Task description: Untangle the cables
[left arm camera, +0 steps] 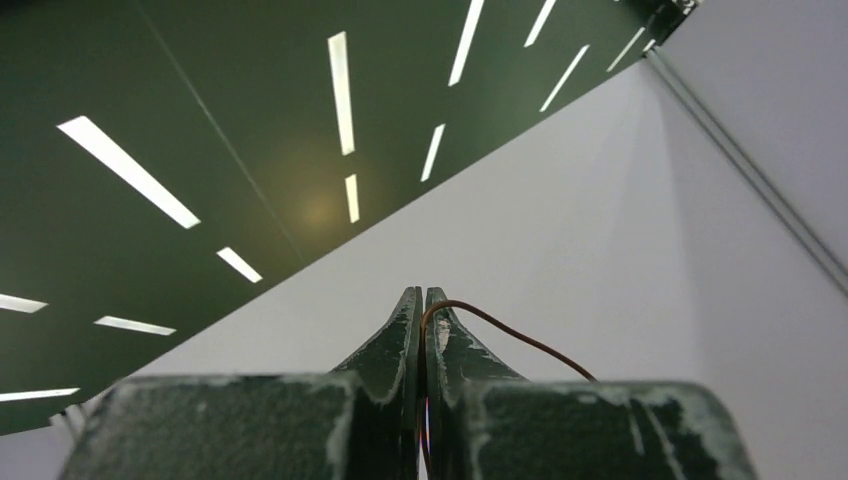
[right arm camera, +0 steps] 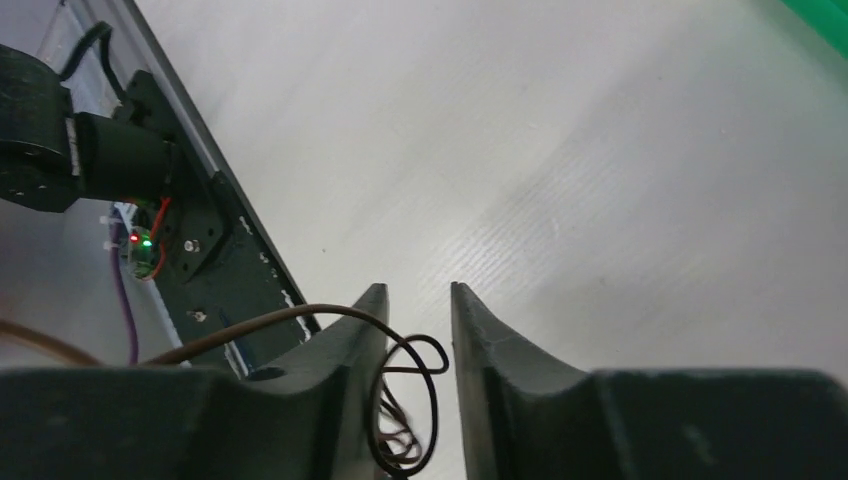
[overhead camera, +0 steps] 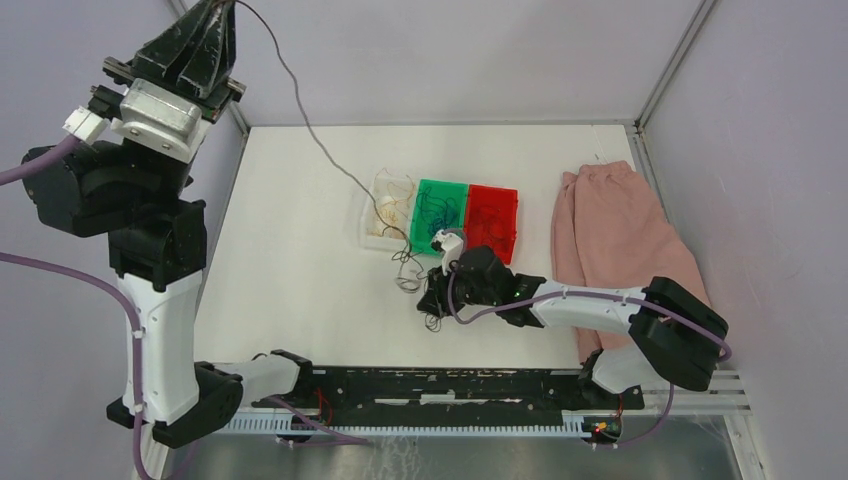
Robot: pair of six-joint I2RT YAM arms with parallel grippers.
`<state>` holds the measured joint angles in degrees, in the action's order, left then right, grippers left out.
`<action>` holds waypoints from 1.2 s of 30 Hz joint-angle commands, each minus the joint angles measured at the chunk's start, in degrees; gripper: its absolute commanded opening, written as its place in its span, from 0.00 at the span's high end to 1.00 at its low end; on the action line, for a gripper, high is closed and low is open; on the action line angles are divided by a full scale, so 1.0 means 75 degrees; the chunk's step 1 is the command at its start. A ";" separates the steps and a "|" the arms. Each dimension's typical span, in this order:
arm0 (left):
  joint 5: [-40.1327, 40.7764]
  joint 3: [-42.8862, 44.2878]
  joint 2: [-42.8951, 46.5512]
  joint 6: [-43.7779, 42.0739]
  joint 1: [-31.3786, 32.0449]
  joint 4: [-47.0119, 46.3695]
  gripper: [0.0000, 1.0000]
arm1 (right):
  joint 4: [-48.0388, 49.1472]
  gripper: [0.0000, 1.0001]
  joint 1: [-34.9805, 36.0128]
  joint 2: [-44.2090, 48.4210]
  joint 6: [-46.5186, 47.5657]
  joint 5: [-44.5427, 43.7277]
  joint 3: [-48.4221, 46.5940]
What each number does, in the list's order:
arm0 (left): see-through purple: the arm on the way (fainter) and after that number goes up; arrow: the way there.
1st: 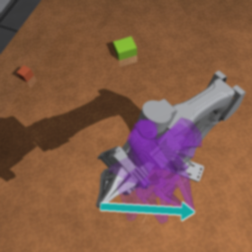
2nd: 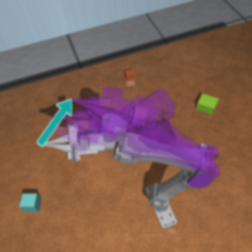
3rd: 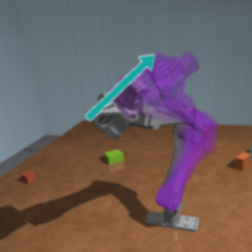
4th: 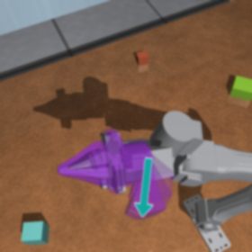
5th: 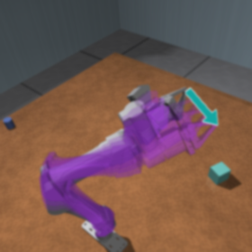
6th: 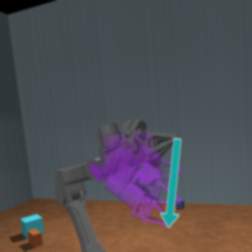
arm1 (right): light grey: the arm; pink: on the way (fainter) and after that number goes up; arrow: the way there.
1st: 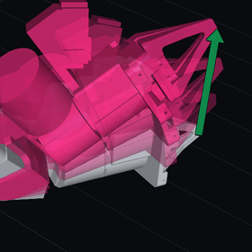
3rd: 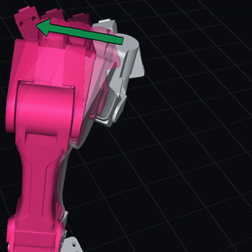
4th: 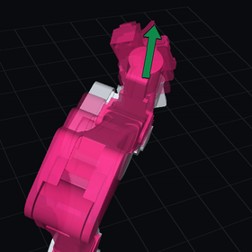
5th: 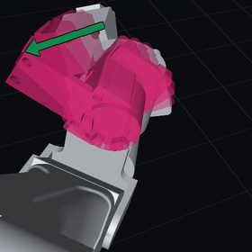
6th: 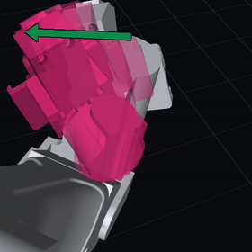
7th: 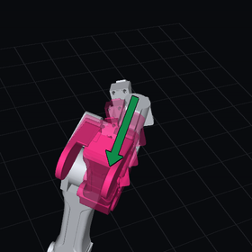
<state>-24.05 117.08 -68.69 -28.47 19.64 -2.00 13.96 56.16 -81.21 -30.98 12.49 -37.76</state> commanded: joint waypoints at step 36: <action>0.2190 0.2388 -0.1380 -0.2841 0.0018 -0.2399 0.97 | -0.2716 0.66 -0.0809 0.1255 -0.1435 -0.3320 0.1008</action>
<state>-6.52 143.94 -86.06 -57.89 19.64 -25.65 -11.09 50.37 -77.34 -45.28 -15.97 -32.40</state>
